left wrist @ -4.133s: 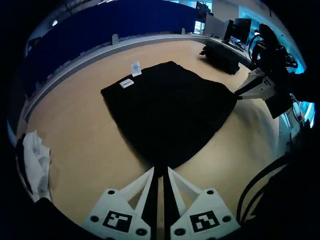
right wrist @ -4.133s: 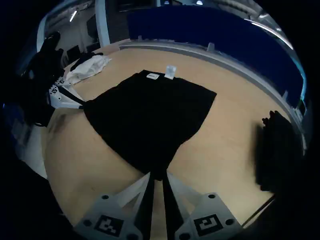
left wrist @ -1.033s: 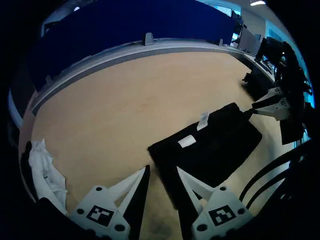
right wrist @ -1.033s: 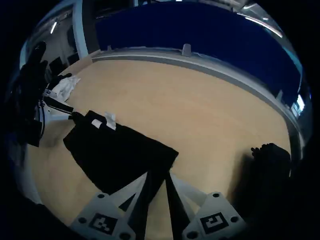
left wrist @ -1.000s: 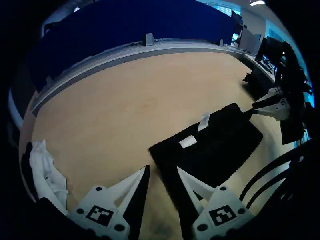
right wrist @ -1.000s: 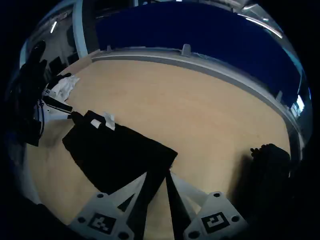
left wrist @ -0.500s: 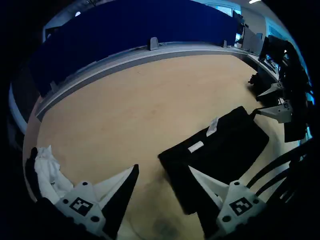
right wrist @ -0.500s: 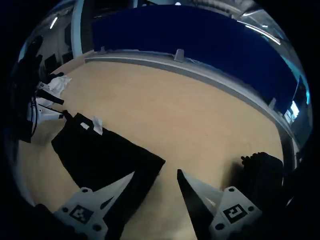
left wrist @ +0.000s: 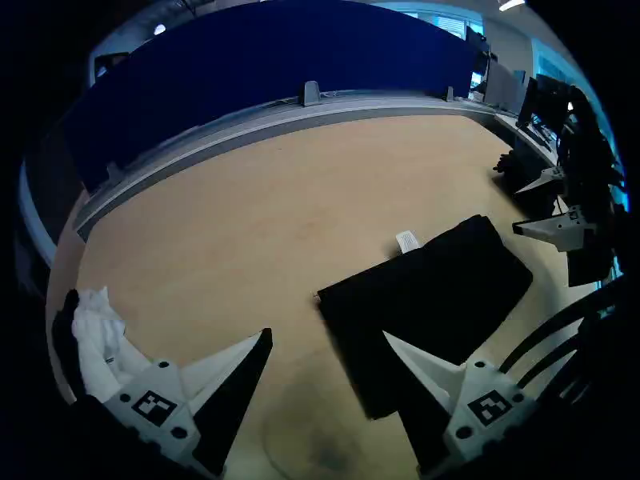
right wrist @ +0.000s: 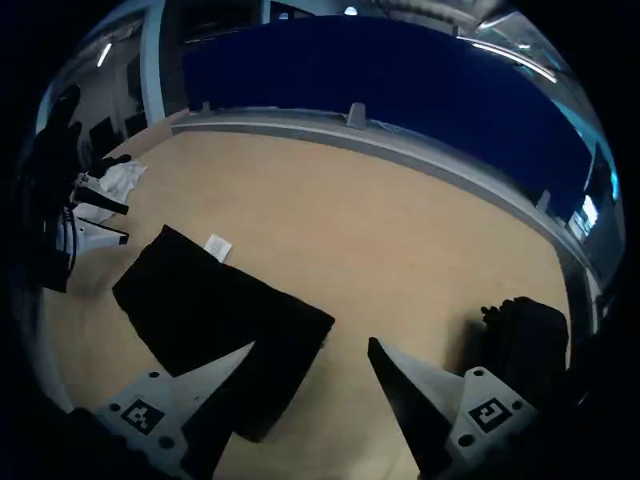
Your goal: Fold towel
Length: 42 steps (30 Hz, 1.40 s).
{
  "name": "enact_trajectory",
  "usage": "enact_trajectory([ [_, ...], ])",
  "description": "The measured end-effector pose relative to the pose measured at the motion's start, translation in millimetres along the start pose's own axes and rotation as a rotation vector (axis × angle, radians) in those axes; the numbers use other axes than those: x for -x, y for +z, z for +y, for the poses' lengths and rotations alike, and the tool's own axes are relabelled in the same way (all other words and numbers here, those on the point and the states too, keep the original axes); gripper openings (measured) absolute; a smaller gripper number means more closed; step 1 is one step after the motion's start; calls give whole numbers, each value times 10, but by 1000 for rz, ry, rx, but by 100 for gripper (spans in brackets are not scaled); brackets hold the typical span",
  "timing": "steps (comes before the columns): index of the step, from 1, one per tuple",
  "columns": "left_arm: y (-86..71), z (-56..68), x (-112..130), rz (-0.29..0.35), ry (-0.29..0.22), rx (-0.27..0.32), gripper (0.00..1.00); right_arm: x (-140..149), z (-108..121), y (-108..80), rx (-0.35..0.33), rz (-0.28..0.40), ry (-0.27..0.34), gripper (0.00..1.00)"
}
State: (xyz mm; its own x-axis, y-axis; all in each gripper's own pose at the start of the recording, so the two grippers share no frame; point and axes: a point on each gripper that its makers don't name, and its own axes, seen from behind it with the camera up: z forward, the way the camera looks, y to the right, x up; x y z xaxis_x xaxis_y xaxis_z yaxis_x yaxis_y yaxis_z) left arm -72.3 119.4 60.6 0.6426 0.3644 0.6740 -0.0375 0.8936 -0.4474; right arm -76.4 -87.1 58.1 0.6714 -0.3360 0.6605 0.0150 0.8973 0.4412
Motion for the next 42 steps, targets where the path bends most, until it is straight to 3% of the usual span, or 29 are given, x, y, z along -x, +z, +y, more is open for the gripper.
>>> enact_trajectory([
  [8,-205,23,218,-7,-42,-7,92,177,-153,-196,-20,-12,-6,99],
  [17,-527,33,537,-4,-119,-53,92,393,-312,-434,-43,-22,-11,99],
  [26,-790,50,802,-13,-172,-85,92,514,-375,-479,-75,-44,-19,99],
  [32,-1071,-20,1038,-24,-217,-144,92,644,-485,-467,-126,-76,-83,99],
  [38,-1386,-6,1379,-42,-285,-189,92,807,-591,-415,-179,-123,-142,89],
  [42,-1527,48,1615,-63,-328,-200,92,870,-598,-369,-186,-146,-167,65],
])
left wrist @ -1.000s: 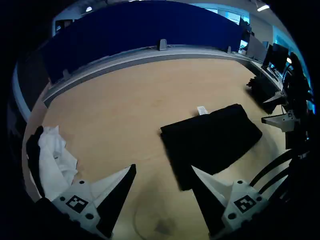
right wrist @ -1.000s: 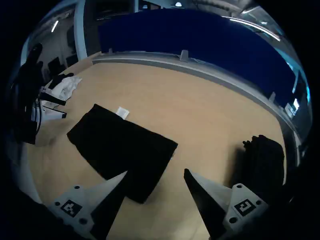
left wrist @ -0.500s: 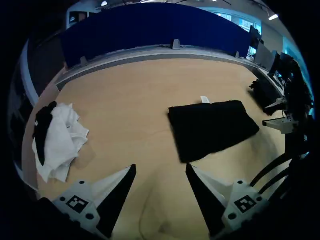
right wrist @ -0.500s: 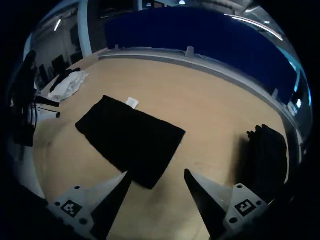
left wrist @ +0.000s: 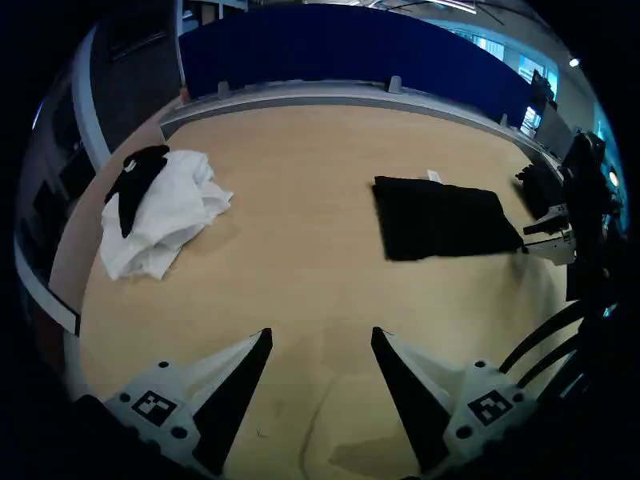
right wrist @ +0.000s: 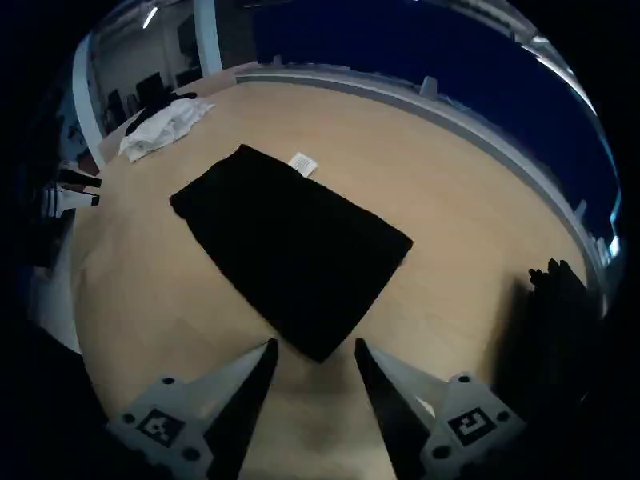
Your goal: Fold towel
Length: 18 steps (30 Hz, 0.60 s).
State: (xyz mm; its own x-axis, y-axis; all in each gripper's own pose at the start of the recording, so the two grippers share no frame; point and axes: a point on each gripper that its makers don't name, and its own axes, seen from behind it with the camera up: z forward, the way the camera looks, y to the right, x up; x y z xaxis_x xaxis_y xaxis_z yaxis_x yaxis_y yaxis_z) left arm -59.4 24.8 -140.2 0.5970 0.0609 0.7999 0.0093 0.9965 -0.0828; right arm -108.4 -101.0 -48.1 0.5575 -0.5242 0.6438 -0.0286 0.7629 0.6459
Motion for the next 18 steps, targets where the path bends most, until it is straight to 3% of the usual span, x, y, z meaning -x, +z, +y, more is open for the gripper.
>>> enact_trajectory([
  [7,-144,-43,247,-22,-48,-13,92,98,-24,73,-19,-36,-6,52],
  [12,-200,-62,288,-21,-58,-15,92,110,2,97,-10,-39,-7,31],
  [18,-253,-86,286,-18,-57,-17,92,128,-16,117,-22,-51,-7,21],
])
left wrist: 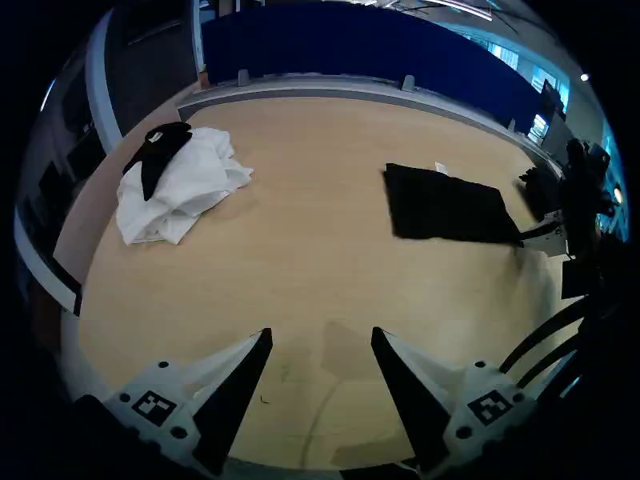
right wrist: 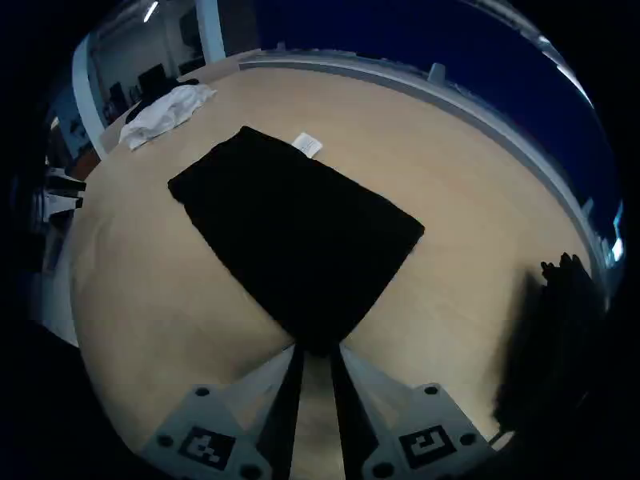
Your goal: Fold towel
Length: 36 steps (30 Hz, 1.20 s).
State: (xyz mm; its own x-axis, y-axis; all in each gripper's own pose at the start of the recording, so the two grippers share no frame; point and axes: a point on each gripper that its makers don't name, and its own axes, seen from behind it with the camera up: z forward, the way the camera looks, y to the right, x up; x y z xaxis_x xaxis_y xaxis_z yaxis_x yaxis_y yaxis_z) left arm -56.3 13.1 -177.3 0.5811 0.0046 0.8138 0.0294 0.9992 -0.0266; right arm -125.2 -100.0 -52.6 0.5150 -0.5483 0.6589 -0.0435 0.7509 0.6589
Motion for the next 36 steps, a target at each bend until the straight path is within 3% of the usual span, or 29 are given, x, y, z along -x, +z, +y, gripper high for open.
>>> enact_trajectory([
  [2,-15,0,-2,1,-2,3,92,-16,-4,-8,-4,0,-6,8],
  [15,-48,-18,27,2,-12,7,92,-237,71,-139,16,44,-20,5],
  [22,-96,-27,9,12,-20,10,92,-654,41,-362,26,104,-73,5],
  [29,-144,-55,-10,24,-31,11,92,-1270,-82,-534,27,181,-153,5],
  [36,-187,-66,18,31,-44,14,92,-1584,-204,-538,14,197,-214,5],
])
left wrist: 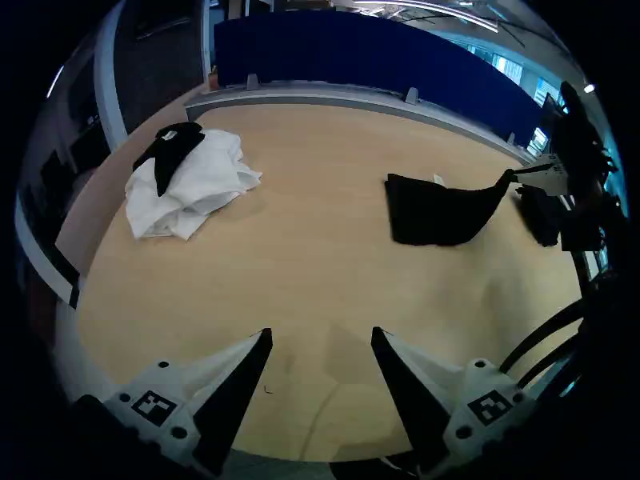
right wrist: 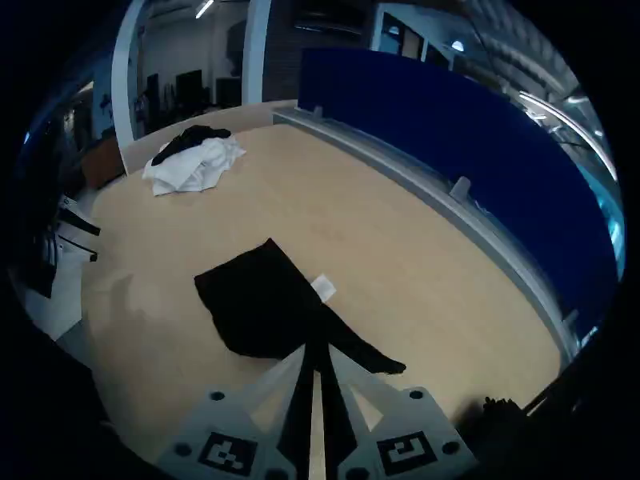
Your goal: Fold towel
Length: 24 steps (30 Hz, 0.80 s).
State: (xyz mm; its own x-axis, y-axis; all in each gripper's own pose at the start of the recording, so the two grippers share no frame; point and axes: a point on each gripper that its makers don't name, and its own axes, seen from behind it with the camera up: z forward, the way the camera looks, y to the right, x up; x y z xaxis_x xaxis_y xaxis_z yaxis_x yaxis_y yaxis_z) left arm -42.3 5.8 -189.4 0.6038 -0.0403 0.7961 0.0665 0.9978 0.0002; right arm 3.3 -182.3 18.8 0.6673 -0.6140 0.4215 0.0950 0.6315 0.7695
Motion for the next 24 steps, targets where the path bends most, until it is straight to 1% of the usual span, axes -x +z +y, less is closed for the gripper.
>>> enact_trajectory([
  [5,-28,-9,9,8,-14,2,92,-137,-99,79,-17,3,-29,5],
  [8,-60,-23,6,12,-23,0,92,-261,-223,161,-40,13,-45,5],
  [12,-122,-52,-18,23,-34,-6,92,-421,-451,330,-79,22,-70,5],
  [15,-179,-70,-34,32,-43,-11,92,-519,-660,496,-115,27,-90,5],
  [18,-232,-89,-35,39,-52,-17,92,-566,-893,699,-158,23,-105,5],
  [20,-266,-99,-26,42,-58,-20,92,-567,-1066,853,-191,14,-112,5],
  [24,-307,-106,15,41,-69,-25,92,-460,-1396,1153,-257,-22,-114,5],
])
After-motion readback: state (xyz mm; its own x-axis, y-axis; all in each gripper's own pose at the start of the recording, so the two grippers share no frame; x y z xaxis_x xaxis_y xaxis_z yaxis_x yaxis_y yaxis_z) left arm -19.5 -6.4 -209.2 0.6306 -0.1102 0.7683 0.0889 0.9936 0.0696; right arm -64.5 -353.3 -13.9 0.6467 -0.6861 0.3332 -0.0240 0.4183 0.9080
